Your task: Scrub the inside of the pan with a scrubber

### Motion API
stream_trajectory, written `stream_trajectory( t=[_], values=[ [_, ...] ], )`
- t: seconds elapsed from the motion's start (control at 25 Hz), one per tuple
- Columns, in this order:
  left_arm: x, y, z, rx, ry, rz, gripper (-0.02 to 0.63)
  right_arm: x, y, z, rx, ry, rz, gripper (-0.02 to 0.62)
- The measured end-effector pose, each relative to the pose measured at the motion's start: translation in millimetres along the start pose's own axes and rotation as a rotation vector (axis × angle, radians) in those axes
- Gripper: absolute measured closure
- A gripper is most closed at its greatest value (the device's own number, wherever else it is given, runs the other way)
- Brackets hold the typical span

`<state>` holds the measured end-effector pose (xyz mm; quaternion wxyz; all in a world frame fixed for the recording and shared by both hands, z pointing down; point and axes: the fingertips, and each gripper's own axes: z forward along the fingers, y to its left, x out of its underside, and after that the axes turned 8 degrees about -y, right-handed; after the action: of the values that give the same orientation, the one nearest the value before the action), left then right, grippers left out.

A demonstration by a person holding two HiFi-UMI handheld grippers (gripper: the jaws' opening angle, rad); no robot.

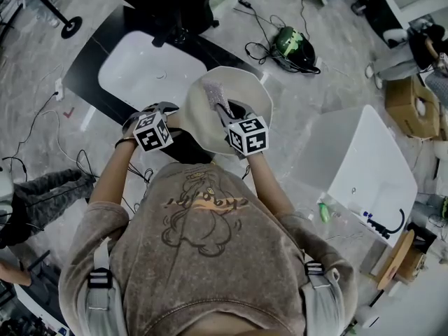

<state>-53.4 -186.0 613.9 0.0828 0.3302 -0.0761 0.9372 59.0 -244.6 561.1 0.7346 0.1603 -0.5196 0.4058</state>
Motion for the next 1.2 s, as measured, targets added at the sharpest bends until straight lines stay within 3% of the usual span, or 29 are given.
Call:
stream_trajectory(
  t=[0.4,1.0,1.2],
  values=[
    [-1.0,2.4,-3.1,0.029,0.022,0.038,0.308,20.7,3.9,45.7,-0.067,0.124,-0.143,0.505],
    [-1.2,2.2,-3.8,0.055,0.014,0.045,0.310,41.3,-15.8,70.9,-0.054,0.195,-0.135,0.511],
    [-1.5,4.1,-2.2,0.059,0.020,0.052,0.310,39.3,-32.3,79.5,-0.006,0.194,-0.117,0.512]
  ],
)
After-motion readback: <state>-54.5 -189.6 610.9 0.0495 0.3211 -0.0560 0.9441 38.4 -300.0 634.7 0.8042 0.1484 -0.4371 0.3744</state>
